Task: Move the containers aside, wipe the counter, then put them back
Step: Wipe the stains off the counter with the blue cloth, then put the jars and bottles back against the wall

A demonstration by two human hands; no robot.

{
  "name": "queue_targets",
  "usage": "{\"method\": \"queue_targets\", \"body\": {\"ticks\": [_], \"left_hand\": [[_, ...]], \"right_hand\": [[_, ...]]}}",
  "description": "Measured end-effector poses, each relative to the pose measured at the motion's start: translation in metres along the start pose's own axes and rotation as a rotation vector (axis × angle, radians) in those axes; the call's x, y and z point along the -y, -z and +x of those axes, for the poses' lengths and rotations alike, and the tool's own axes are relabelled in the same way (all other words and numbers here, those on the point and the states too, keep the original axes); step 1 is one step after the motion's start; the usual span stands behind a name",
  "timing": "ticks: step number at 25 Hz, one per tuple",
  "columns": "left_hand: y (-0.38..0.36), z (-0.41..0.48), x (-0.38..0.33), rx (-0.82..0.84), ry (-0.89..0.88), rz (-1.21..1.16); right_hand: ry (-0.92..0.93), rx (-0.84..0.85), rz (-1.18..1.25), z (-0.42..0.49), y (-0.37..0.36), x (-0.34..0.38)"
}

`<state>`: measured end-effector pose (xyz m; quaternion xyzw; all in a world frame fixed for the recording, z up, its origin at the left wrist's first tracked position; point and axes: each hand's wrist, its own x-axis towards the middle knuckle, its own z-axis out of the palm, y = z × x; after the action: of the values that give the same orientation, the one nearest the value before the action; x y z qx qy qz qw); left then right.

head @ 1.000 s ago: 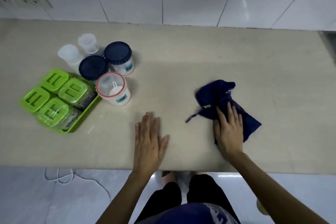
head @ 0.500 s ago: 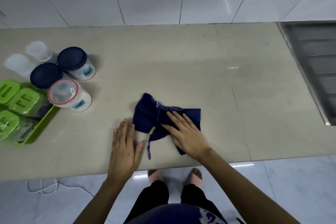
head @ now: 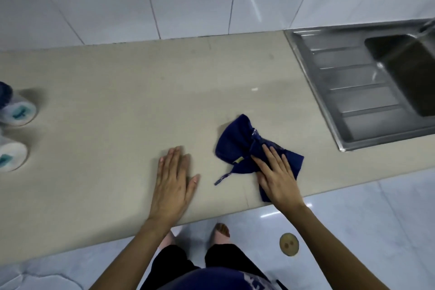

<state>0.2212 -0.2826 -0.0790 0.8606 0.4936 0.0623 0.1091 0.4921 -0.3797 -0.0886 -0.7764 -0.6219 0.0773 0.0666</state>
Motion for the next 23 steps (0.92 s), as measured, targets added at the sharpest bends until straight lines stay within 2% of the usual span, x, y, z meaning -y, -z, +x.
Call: {"method": "queue_targets", "body": {"ticks": [3, 5, 10, 14, 16, 20, 23], "left_hand": [[-0.006, 0.008, -0.025, -0.021, 0.011, -0.023], [-0.008, 0.009, -0.028, -0.037, 0.037, -0.034], [0.0, -0.008, 0.001, -0.049, 0.144, -0.019], [0.011, -0.034, 0.05, -0.012, 0.236, 0.012], [0.018, -0.045, 0.083, -0.005, 0.279, 0.029], [0.033, -0.058, 0.142, -0.051, 0.383, 0.026], [0.045, -0.069, 0.191, -0.103, 0.465, 0.006]], "right_hand": [[-0.204, -0.048, 0.021, -0.007, 0.008, -0.028], [-0.277, -0.049, 0.036, -0.013, 0.012, -0.05], [-0.212, -0.063, 0.006, -0.013, 0.014, -0.061], [-0.266, -0.256, 0.123, 0.007, 0.02, -0.025], [-0.186, -0.267, 0.186, 0.03, 0.02, 0.011], [0.236, -0.05, 0.2, 0.075, -0.006, 0.105], [0.404, 0.045, 0.206, 0.098, -0.029, 0.188]]}}
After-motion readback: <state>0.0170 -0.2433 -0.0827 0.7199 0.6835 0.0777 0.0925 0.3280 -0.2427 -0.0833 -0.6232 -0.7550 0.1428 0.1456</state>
